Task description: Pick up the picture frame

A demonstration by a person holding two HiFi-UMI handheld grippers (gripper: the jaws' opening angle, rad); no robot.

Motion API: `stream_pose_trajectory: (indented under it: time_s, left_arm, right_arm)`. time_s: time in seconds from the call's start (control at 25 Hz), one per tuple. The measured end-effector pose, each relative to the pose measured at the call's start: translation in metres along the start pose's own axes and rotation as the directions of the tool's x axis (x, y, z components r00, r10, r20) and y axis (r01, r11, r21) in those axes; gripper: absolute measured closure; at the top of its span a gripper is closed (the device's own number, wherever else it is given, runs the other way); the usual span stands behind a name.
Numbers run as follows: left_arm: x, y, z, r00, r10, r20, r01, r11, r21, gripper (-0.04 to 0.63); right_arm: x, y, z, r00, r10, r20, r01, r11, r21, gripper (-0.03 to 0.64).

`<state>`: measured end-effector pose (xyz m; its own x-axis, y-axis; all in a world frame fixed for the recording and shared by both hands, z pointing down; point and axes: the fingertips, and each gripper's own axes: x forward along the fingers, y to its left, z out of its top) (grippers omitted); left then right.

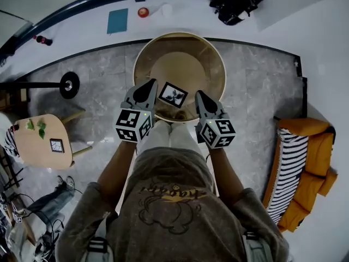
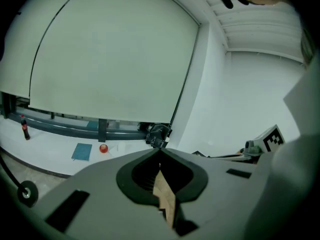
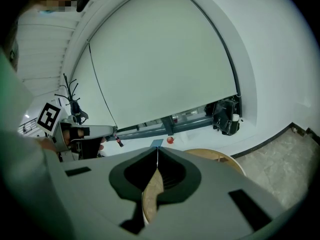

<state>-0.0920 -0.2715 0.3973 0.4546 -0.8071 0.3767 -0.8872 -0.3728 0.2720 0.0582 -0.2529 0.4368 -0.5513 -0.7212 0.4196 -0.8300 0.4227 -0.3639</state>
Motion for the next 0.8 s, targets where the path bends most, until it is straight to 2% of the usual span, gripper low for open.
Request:
stream_pose_trajectory:
  time_s: [0.4,0.8]
  left_arm:
    - [0.027,0.016,-0.041,0.999,0.009,-0.046,-0.010,1.000,-0.016,0.578]
    - [0.056,0.036,-0.095,0.996,-0.001,-0.085,-0.001,1.000,-0.027,0.578]
  right_arm:
    - [0.027,-0.022,-0.030,0.999,-0.005,-0.031,0.006,1.000,0.016,0.597]
    - [0.059,-0.042,-0.080,0.998,-0.021,-0.063,0.024,0.999,0.046,0.597]
